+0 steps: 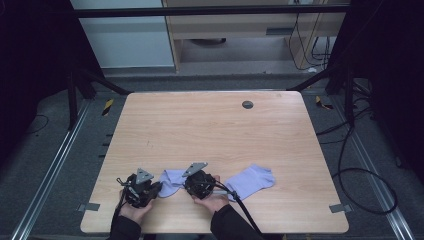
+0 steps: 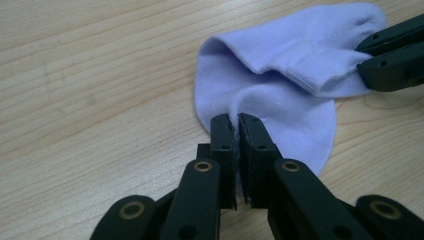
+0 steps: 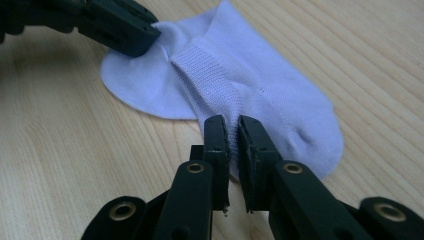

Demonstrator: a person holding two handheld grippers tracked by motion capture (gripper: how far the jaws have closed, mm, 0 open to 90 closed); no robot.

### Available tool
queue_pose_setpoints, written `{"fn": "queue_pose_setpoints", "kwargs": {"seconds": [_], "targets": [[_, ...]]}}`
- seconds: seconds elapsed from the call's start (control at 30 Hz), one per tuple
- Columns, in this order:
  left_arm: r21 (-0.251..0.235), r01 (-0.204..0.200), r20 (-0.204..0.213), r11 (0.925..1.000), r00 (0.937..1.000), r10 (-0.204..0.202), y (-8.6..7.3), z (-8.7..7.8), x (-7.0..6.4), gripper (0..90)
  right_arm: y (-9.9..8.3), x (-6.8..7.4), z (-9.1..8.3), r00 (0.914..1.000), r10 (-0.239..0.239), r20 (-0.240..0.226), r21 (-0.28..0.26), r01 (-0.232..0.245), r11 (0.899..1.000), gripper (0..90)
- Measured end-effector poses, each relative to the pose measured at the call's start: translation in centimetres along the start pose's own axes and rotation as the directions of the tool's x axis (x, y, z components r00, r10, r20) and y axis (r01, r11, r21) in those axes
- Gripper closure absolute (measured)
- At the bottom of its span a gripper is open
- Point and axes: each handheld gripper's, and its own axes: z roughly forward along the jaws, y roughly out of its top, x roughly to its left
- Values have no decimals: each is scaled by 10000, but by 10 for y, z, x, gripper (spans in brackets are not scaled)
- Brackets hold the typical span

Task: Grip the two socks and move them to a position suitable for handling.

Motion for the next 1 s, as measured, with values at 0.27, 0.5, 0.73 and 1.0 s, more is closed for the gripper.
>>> {"fn": "queue_pose_setpoints", "kwargs": {"seconds": [0.27,0.5,0.73,1.0], "targets": [[3,4,113,10000,9999,-4,1,-2,1,860,17,-10,-21,9965,835,-67,-1350,-837,9873,833],[53,-42,190,10000,9998,41,1,-2,2,860,34,-29,-19,9844,1734,306,-1732,-1657,9709,831],[12,-20,199,10000,9998,20,2,-3,3,860,43,-44,-6,9737,2075,946,-1503,-1920,9698,828],[-314,286,120,9991,9995,-283,2,-7,6,787,49,-54,-3,9683,1869,1659,-1607,-1605,9739,732]]}}
